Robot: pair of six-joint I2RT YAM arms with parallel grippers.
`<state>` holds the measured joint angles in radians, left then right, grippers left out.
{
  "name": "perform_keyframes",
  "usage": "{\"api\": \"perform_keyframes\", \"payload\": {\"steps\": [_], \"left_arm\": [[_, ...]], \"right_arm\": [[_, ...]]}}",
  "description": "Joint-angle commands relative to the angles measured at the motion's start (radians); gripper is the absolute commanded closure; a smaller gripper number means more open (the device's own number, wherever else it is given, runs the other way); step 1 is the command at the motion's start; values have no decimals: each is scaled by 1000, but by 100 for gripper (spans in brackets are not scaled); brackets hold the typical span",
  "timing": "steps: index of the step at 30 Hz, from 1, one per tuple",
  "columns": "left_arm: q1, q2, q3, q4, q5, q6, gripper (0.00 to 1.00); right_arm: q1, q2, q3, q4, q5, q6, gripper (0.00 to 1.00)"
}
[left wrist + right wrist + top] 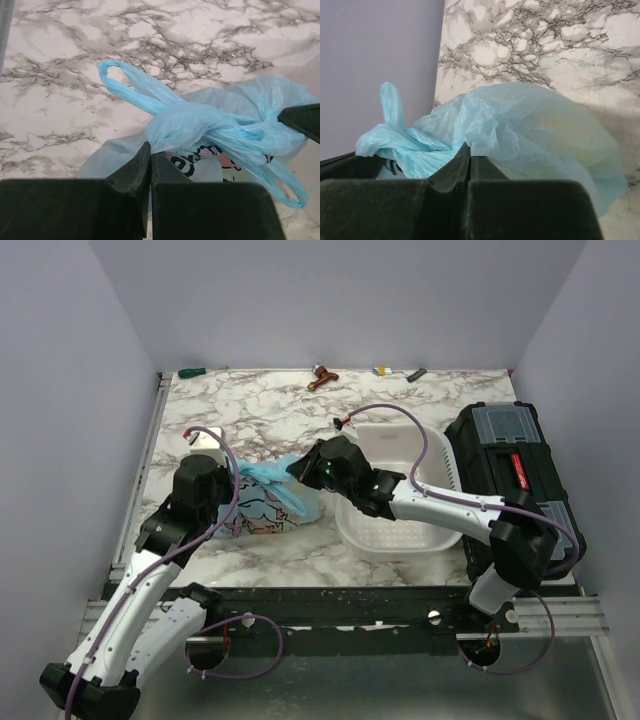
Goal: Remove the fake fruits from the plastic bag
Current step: Untie the plastic bag at the center of the board.
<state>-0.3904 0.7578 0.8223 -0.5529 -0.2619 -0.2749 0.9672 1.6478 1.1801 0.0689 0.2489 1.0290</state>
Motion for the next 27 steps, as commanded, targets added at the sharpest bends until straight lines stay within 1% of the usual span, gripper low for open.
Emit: {"api": "perform_keyframes", "payload": {"steps": [1,4,7,11,14,16,17,18,20,22,27], "left_arm": [[8,-77,-19,41,-213,-43,100],[11,-119,-30,45,-270,-53,100],[11,-151,-55,68,-274,-49,100],[10,-150,-63,92,-213,-29,100],[12,-130,-44,84,-168,-23,100],[12,-123,-46,86,-154,-20,100],[13,-119,-46,84,-150,-19,100],[12,-117,-45,84,-144,-20,100],[13,-117,-47,85,-130,-20,100],[13,-121,-53,93,-118,-18,100],[13,-105,-40,94,-67,-15,100]], "right_arm": [[-43,-35,-37,23,-61,-56,99],[-77,-52,-68,48,-113,-55,99],[-95,-57,-89,71,-144,-65,99],[-94,-54,-65,51,-228,-129,97],[-94,-51,-40,33,-243,-156,96],[-93,-54,-16,3,-280,-175,90],[-88,-60,-10,-4,-281,-188,85],[-80,-71,-9,-2,-277,-199,78],[-57,-91,-14,6,-257,-225,67],[-32,-104,-8,-12,-220,-247,57],[35,-103,70,-93,-148,-310,44]]}}
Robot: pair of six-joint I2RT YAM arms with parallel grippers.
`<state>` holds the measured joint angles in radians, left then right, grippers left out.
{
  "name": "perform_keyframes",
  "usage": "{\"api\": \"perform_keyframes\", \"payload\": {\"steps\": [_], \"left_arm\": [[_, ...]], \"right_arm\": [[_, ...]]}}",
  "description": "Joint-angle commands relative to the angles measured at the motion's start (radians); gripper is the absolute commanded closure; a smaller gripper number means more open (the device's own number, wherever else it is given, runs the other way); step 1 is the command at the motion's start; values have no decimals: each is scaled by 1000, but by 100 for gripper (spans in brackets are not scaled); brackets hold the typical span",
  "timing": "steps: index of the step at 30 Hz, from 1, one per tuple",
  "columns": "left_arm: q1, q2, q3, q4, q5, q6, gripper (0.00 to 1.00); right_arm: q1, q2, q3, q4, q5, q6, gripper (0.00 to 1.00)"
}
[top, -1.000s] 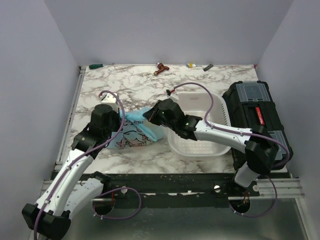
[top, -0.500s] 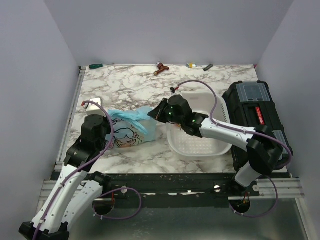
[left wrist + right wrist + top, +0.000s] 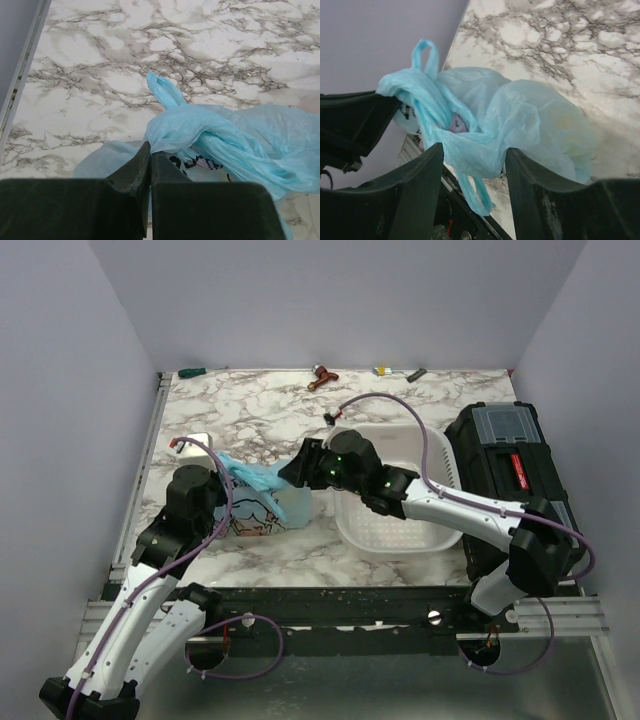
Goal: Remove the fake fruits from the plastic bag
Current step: Untie the plastic bag at the center of the board.
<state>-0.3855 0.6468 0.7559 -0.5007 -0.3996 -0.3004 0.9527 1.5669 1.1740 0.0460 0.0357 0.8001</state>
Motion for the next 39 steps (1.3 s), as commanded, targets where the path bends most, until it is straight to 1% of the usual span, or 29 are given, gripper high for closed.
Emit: {"api": "perform_keyframes", "payload": {"steps": [1,4,6,8,11,14,18,21,23,26,27,28,30,33,34,35,37,39], "left_arm": [[8,10,26,44,89,14,100],[9,15,18,61,155,24,100],[8,19,22,60,177,32,100],[8,20,21,53,173,33,100],[8,14,20,46,124,26,100],[10,10,32,38,97,15,100],[11,-4,26,38,95,12,100],[11,-10,28,36,105,12,100],[11,-13,24,39,130,16,100],[11,-15,18,61,176,27,100],[11,-12,21,63,187,29,100],[12,-10,25,61,201,32,100],[11,-7,24,60,214,38,100],[12,-9,21,59,217,40,100],[11,-10,23,59,218,41,100],[12,-12,24,60,216,41,100],[13,-17,21,58,205,40,100],[11,-24,17,57,193,36,100]], "right_arm": [[53,-15,95,-78,60,-83,41],[58,11,116,-41,-1,-51,40],[73,24,120,-7,-3,-51,32],[89,30,147,-61,61,-88,23],[89,18,178,-185,94,-158,17],[90,-38,143,-203,57,-228,17],[89,-143,115,-166,57,-229,22],[90,-172,100,-111,63,-213,24],[90,-147,109,-74,56,-219,23],[89,-45,231,-133,22,-285,23],[89,-10,263,-151,11,-308,24],[90,15,285,-157,-1,-334,28],[90,53,304,-161,-29,-379,32],[98,95,324,-166,-62,-437,32],[106,109,340,-173,-46,-459,32],[119,126,366,-198,6,-485,32],[144,166,412,-251,96,-519,35],[161,202,432,-285,147,-524,37]]}}
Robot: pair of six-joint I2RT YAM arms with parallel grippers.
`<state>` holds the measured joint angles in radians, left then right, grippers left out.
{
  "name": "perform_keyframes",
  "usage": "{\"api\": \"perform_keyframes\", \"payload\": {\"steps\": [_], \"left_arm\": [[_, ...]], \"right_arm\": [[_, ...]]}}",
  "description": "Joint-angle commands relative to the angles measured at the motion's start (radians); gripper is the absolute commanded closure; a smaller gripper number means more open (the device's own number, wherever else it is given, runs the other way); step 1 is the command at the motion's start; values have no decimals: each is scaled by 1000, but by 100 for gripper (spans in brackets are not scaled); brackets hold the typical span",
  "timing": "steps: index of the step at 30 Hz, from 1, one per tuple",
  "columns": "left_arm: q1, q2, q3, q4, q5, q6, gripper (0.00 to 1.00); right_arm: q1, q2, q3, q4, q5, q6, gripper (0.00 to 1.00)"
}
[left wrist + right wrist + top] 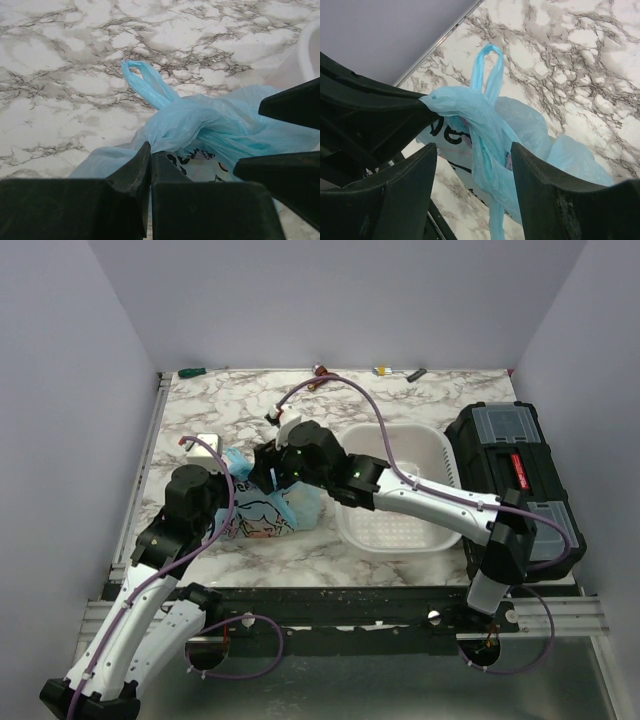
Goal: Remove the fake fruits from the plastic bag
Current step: Untie the plastic bag at the center of the board.
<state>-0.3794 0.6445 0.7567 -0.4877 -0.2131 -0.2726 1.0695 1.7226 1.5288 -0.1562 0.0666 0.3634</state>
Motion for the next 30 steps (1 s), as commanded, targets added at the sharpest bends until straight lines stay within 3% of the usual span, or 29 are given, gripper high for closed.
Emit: {"api": "perform_keyframes", "payload": {"steps": [1,8,10,12,15,24,27,30], "left_arm": [[5,-23,15,47,4,7,100],[7,-23,19,47,-18,1,100],[7,-26,22,44,-35,0,100],[7,-30,25,43,-59,-4,100],[9,-51,19,38,-108,-11,100],[14,-90,11,27,-230,-38,100],[15,-90,11,27,-238,-40,100],[14,-91,11,22,-216,-35,100]], "right_arm": [[55,59,78,-88,158,-83,37],[121,126,99,-122,527,-124,37],[122,128,98,-130,629,-97,44],[123,109,66,-106,702,-62,57],[122,47,-16,-36,671,-24,68],[93,-161,-284,147,586,140,88],[51,-219,-370,237,501,241,97],[-5,-261,-449,346,314,321,99]]}}
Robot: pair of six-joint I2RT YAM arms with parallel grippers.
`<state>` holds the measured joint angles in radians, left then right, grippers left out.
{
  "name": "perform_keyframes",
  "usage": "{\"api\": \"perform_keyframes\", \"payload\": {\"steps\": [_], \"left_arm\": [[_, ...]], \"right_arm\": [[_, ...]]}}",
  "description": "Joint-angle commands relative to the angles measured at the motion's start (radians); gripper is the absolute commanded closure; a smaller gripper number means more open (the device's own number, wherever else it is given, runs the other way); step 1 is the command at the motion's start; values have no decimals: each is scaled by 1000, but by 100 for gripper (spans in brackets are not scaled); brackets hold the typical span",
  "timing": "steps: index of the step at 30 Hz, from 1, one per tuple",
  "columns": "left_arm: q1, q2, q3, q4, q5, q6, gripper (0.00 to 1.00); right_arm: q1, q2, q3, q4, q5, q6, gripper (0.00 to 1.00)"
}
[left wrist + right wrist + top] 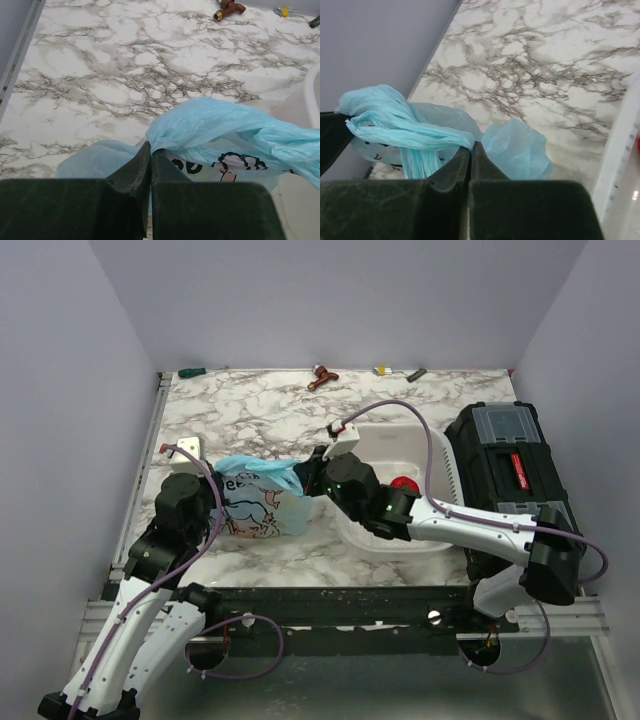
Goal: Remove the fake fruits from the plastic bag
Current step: Untie the plastic bag at the center of the board.
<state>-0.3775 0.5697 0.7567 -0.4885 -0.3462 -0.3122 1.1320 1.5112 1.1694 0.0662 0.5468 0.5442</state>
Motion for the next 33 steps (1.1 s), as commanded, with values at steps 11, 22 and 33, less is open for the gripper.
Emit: {"api": "perform_keyframes", "payload": {"steps": [11,22,33], "left_arm": [[13,-12,-3,94,222,73,60],[13,41,-28,170,573,111,9],[8,233,30,76,666,130,5]], "right_arm": [[-100,-44,-80,148,-304,127,99],[-100,-30,-75,159,-392,114,99],[-101,-28,-65,160,-445,129,99]]}}
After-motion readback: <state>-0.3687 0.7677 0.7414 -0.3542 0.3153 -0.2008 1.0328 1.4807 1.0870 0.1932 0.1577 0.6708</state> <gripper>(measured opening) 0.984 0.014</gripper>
